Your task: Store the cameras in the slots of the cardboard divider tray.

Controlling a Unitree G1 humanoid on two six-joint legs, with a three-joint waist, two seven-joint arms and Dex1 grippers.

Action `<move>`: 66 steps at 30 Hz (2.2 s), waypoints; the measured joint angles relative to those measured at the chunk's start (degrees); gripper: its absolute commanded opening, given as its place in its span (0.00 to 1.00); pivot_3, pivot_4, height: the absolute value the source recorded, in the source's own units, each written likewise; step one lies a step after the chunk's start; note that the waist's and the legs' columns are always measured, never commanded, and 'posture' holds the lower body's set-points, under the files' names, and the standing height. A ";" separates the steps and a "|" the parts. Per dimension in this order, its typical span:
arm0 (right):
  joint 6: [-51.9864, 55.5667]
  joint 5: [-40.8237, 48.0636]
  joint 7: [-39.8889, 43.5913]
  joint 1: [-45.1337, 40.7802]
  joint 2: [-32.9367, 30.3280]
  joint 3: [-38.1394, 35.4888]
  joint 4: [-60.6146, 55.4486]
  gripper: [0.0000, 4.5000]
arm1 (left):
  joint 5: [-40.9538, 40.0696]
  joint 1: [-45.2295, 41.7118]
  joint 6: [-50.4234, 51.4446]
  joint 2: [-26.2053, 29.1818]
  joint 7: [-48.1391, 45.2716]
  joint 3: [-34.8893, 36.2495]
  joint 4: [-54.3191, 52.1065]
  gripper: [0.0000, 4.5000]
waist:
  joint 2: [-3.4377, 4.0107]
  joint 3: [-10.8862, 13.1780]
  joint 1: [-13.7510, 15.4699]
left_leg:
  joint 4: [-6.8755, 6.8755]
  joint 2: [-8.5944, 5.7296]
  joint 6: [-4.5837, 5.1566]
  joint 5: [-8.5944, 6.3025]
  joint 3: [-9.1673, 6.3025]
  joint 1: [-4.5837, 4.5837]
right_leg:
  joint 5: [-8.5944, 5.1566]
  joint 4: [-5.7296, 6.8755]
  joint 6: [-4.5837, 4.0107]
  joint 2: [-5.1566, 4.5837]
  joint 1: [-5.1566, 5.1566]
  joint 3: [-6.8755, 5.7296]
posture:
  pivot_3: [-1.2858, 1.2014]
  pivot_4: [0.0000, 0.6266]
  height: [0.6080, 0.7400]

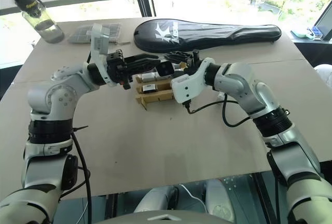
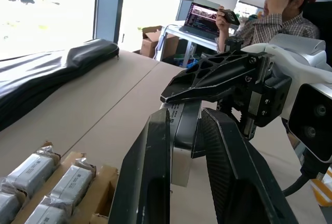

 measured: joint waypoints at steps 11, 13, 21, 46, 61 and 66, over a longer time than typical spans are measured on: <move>-0.05 -0.12 -0.09 0.10 0.05 -0.01 -0.01 0.41 | 0.90 -0.76 0.21 0.31 -0.07 -0.21 2.61 0.55 | 0.00 0.00 0.00 | 0.01 0.00 0.00 0.00 -0.01 0.00 | 0.00 0.01 0.00 0.00 -0.01 0.01 | 0.52 0.24 1.00; -0.05 -0.09 -0.10 0.10 0.04 -0.01 -0.01 0.41 | 0.84 -0.76 0.51 0.50 -1.04 -0.29 2.61 0.55 | 0.00 0.00 -0.02 | 0.00 0.00 0.00 0.00 -0.01 0.00 | 0.00 0.01 0.00 0.00 -0.02 0.00 | 0.52 0.24 1.00; -0.55 0.34 -0.08 0.09 0.60 -0.01 -0.41 0.41 | -0.14 -0.75 1.80 0.50 -2.49 -0.31 2.55 0.55 | 0.00 0.00 -0.01 | 0.00 0.00 0.00 0.00 -0.01 0.00 | 0.00 0.02 0.00 0.00 -0.03 0.01 | 0.52 0.24 1.00; 11.64 10.44 5.96 5.76 0.15 -4.12 -6.29 0.98 | 4.49 -1.67 -8.32 -0.52 -7.07 -1.74 8.85 0.15 | -0.03 -0.02 0.28 | 0.03 -0.02 0.00 0.00 -0.08 0.00 | 0.00 0.02 0.00 -0.01 -0.04 -0.04 | 0.52 0.24 1.00; 51.78 61.62 11.43 49.51 3.26 -36.32 -36.72 0.98 | 17.96 -6.24 -38.75 -1.85 -23.18 -4.52 36.15 0.15 | -0.11 -0.06 0.43 | -0.06 -0.09 0.09 -0.06 -0.08 0.00 | 0.00 0.20 0.01 -0.05 0.00 0.01 | 0.52 0.24 1.00; 49.57 64.78 17.86 59.60 -1.68 -40.85 -35.47 0.98 | 23.86 -10.07 -49.73 -1.86 -25.20 -5.88 49.68 0.15 | -0.18 -0.10 0.97 | -0.03 -0.09 0.11 -0.07 -0.09 0.02 | 0.00 0.26 0.01 -0.05 0.04 -0.02 | 0.52 0.24 1.00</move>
